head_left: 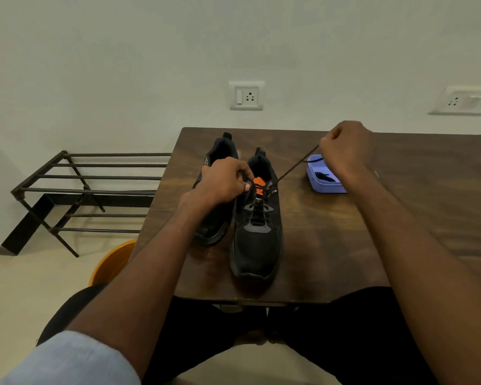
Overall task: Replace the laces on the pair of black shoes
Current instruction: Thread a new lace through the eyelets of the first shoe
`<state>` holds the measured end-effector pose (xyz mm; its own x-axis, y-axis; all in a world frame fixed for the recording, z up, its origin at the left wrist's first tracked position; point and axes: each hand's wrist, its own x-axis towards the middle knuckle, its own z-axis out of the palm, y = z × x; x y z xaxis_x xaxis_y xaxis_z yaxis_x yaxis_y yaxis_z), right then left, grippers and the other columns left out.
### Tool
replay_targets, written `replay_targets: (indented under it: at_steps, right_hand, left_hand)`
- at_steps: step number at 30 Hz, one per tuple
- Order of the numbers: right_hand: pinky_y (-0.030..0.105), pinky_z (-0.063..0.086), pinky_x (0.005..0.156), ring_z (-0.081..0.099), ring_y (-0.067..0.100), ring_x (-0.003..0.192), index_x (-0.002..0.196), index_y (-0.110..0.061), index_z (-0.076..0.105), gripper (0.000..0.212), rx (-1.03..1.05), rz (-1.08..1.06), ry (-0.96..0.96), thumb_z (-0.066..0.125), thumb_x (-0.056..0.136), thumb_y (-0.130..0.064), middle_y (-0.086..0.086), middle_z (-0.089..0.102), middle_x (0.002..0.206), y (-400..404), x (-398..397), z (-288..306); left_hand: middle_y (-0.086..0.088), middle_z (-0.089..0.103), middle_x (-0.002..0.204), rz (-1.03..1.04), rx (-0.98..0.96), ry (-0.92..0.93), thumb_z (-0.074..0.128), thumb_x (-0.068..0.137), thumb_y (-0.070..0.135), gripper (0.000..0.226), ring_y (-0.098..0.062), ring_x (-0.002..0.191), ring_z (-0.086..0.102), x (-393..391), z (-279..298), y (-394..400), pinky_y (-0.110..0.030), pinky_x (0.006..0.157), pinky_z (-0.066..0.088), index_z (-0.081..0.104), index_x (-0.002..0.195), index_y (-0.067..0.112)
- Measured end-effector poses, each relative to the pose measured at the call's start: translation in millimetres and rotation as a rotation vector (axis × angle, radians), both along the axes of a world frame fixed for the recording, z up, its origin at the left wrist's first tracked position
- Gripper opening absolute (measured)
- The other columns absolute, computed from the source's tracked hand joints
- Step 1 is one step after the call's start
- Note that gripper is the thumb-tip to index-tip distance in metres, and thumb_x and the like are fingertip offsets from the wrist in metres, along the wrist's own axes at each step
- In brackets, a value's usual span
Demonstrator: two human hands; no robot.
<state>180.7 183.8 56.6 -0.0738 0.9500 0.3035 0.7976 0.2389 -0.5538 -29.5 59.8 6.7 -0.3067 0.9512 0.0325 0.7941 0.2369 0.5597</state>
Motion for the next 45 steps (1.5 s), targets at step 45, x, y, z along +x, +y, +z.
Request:
replay_targets:
  at_steps: [45]
  right_hand:
    - [0.044,0.062,0.087,0.075,0.024,0.088,0.102,-0.008,0.069,0.012,-0.505,0.567,-0.247,0.068,0.092,-0.002,0.011,0.075,0.093,-34.4,-37.9,-18.1]
  left_hand:
    - [0.003,0.070,0.089,0.021,-0.044,-0.048,0.073,0.093,0.015,0.009,-0.011,0.080,0.069,7.9,10.2,-8.9,-0.041,0.086,0.061,0.067,0.091,0.021]
